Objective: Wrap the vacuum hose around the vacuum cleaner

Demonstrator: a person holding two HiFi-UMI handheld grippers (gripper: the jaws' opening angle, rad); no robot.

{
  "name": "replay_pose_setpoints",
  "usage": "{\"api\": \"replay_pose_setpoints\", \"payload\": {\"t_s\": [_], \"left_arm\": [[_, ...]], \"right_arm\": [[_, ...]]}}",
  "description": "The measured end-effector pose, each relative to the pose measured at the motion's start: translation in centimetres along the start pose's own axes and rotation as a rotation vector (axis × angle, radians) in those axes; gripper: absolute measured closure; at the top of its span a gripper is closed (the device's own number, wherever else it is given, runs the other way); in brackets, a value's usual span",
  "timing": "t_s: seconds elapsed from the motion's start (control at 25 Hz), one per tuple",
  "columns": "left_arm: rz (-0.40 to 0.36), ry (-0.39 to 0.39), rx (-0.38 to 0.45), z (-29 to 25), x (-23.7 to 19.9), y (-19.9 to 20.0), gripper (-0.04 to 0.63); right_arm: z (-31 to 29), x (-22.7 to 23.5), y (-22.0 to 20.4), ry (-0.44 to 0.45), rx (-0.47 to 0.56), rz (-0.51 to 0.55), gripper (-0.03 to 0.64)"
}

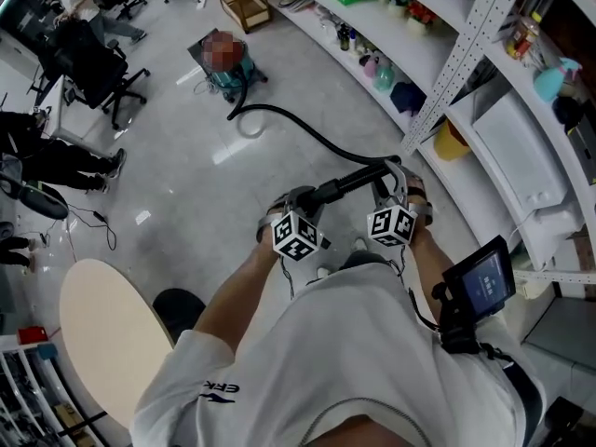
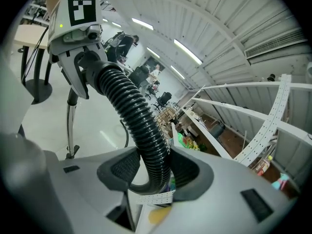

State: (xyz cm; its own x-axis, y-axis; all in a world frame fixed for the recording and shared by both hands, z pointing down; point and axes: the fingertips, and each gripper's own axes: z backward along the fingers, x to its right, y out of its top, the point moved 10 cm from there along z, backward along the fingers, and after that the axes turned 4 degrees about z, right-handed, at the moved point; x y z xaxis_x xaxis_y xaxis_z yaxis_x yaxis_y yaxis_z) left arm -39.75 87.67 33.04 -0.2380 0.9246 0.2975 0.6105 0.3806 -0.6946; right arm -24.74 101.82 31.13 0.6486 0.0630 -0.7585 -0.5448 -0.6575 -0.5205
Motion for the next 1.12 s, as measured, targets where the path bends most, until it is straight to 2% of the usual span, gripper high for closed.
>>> {"api": "replay_pose_setpoints", "payload": {"t_s": [0.56,1.12], "left_arm": [[0.068,0.036,-0.028,-7.8,-10.2,3.7,0.471],[0.087,0.061,-0.157,-14.9,-17.5,6.9,0.469]], "right_arm": [[-12.7,7.1,-0.1,0.003,0.063,0.018,0.423],[-22.8,12.1,-1.5,0.056,0.123,0.073,0.43]]}}
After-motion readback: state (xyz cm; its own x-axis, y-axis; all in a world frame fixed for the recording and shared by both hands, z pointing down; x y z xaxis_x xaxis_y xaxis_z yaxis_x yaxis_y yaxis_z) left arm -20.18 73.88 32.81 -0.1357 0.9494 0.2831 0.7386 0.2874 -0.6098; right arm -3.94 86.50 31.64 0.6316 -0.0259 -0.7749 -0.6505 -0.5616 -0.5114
